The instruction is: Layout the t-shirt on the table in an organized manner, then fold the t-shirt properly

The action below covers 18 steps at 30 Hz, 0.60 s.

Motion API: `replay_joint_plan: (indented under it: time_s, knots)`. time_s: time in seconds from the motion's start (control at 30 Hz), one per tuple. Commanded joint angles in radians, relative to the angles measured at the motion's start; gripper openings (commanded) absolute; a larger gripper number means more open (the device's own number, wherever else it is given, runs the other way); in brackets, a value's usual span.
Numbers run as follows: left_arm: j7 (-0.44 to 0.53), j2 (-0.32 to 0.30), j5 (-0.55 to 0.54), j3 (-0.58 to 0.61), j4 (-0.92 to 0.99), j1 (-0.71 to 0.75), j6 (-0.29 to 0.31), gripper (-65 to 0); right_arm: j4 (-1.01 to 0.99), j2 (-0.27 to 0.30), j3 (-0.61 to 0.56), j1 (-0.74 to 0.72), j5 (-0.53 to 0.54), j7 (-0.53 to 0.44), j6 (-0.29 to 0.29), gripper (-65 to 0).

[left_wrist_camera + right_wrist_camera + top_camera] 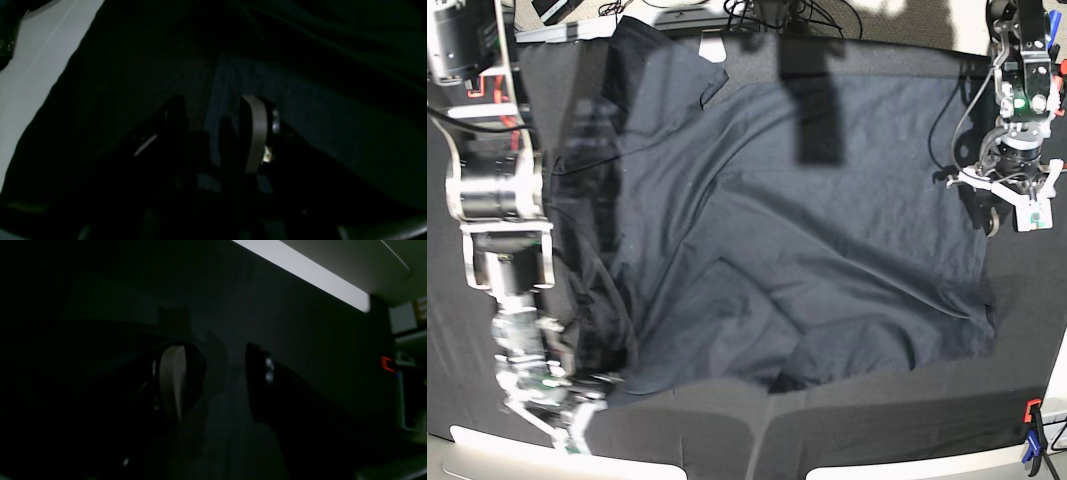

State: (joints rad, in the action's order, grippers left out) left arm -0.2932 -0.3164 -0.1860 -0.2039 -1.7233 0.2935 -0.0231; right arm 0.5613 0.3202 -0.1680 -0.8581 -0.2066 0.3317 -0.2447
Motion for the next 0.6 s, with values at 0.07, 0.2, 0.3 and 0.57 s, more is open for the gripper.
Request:
replay_joint_plan:
  time_s: [0.07,0.2,0.3,0.57]
  knots:
    - [0.024,-0.013,0.002,-0.005,-0.019,-0.008,-0.003,-40.1,0.02,0.042,0.004,-0.045,0.038,-0.042,0.012,-37.0]
    - [0.024,-0.013,0.002,-0.005,-0.019,-0.008,-0.002,-40.1,0.02,0.078,0.005,-0.045,0.227,-0.04,-0.146,-37.0]
    - [0.025,-0.013,0.002,-0.005,-0.019,-0.008,-0.003,-40.1,0.02,0.076,0.004,-0.045,0.319,-0.029,-0.211,-36.9]
    - [0.024,-0.013,0.002,-0.005,-0.019,-0.008,-0.002,-40.1,0.019,0.036,0.004,-0.045,0.348,-0.008,-0.27,-36.9]
